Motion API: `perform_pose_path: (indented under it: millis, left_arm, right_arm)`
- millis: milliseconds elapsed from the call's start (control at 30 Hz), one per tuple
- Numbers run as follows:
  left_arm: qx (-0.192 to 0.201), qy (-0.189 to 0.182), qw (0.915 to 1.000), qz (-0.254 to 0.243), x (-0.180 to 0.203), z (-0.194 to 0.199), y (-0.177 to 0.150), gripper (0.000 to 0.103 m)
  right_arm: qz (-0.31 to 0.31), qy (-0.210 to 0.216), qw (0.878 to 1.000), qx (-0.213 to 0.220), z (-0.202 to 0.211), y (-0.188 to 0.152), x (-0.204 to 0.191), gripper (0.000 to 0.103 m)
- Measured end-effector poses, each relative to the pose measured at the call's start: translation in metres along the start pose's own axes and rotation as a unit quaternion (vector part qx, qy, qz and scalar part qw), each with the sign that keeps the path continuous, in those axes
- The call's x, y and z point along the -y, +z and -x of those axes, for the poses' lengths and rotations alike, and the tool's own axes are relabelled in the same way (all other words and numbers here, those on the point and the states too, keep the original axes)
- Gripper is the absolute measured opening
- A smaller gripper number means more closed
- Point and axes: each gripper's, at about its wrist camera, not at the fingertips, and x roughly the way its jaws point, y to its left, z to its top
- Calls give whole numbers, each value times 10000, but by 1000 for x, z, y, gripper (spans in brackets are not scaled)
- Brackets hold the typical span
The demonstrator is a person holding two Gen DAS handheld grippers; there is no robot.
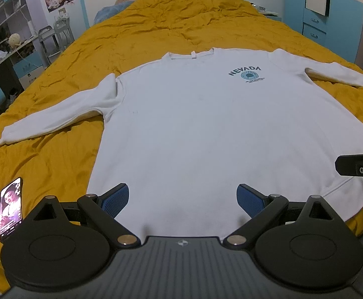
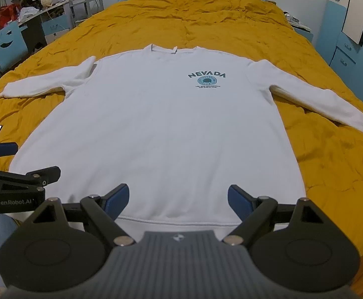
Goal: Fold small clothes
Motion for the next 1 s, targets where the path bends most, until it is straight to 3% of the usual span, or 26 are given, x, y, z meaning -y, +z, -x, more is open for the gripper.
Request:
perform_pose_path:
  millis: [1000]
  left_arm:
    - [-116, -30, 9999, 40, 1, -4, -1, 103]
  right_arm:
    - [40, 52, 9999, -139, -9, -1, -4, 82]
